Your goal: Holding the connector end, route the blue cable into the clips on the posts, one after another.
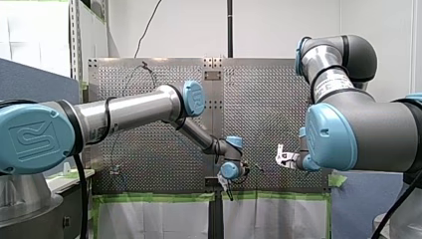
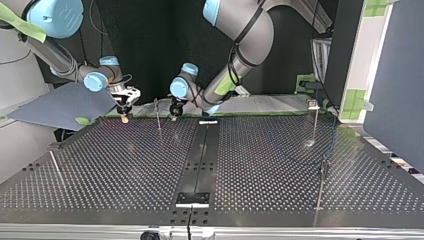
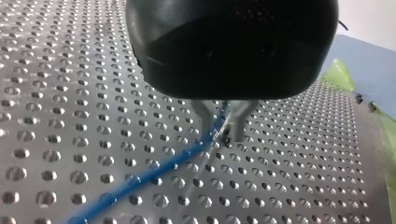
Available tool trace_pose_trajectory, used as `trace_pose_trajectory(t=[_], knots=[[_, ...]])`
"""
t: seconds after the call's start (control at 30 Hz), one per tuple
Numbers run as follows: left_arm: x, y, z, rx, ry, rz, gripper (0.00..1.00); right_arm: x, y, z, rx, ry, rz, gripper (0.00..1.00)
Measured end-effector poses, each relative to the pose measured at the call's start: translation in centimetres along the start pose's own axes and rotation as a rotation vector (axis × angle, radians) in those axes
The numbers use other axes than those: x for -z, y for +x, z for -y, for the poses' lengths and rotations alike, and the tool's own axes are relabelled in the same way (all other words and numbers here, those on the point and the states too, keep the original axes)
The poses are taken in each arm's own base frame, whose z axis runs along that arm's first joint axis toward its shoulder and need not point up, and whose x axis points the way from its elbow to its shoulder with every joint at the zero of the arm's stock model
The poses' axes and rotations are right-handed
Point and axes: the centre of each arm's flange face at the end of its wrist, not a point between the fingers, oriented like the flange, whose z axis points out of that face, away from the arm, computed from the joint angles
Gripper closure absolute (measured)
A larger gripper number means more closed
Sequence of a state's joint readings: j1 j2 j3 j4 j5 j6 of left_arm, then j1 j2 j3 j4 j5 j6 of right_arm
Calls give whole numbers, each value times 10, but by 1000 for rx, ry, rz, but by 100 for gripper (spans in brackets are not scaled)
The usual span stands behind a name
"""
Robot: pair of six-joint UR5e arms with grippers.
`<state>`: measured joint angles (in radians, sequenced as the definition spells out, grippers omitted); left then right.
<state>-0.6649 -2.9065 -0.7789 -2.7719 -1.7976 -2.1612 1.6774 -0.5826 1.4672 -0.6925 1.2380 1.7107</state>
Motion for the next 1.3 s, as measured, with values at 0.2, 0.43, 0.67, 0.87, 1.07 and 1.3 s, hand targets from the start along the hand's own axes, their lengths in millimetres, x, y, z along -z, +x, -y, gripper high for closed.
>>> trace_pose_trajectory(t=[0.2, 0.43, 0.67, 0.87, 1.07, 1.3], knots=[[2, 3, 4, -23, 11, -7, 10, 0, 0, 1, 0, 6, 1, 100], [5, 7, 8, -75, 8, -20, 0, 0, 0, 1, 0, 12, 1, 100], [13, 10, 2, -134, -56, -53, 0, 0, 0, 1, 0, 12, 1, 100], [21, 5, 12, -177, -69, -93, 0, 0, 0, 2, 0, 13, 3, 100], [43, 15, 38, -233, -53, -163, 0, 1, -1, 2, -5, 11, 15, 100], [60, 18, 50, -259, -71, -198, 0, 2, -2, 0, -9, 8, 26, 100]])
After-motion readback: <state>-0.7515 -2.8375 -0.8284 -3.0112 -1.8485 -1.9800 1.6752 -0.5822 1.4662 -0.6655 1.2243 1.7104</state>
